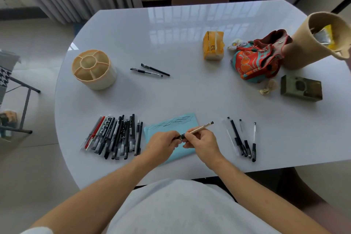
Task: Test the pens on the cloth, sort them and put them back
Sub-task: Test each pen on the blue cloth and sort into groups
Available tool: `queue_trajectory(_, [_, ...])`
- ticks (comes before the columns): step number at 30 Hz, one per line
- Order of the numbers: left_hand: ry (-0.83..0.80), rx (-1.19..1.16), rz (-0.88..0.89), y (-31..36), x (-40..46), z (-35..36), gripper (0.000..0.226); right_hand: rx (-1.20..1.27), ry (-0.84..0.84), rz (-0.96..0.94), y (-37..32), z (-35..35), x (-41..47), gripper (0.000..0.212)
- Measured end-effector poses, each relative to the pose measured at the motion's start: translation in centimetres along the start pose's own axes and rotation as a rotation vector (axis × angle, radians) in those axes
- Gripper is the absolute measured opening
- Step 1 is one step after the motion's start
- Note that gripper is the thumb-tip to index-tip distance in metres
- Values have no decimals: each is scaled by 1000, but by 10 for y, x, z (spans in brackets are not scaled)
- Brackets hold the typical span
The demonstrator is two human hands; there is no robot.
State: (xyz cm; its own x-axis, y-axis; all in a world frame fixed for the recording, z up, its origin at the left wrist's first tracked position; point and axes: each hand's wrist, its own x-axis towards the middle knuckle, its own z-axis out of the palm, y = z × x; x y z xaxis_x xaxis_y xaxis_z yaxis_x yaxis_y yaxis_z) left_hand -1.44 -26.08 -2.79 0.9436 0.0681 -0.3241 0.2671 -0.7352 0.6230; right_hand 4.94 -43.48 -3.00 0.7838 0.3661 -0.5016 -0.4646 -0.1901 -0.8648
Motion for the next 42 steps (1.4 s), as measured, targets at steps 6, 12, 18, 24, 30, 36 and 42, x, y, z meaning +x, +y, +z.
queue_trajectory(6, [-37,-44,38,8,1,8,9,-149,20,18,-5,-13,-4,5])
queue_trajectory(12, [4,13,36,-5,5,14,43,-572,124,176,-16,-66,15,6])
queue_trajectory(18, [116,207,36,-36,-9,4,38,-1227,104,163,5,-109,22,7])
queue_trajectory(24, [117,288,17,-55,-21,-2,39,-1234,291,176,9,-117,18,8])
queue_trajectory(30, [-3,362,19,-69,-28,-2,43,-1150,214,-87,-34,-41,68,16])
queue_trajectory(36, [-24,345,64,-74,-26,-3,44,-1060,49,-316,-91,79,166,29])
queue_trajectory(42, [-37,310,85,-71,-18,-2,51,-1408,32,-374,-110,143,239,34])
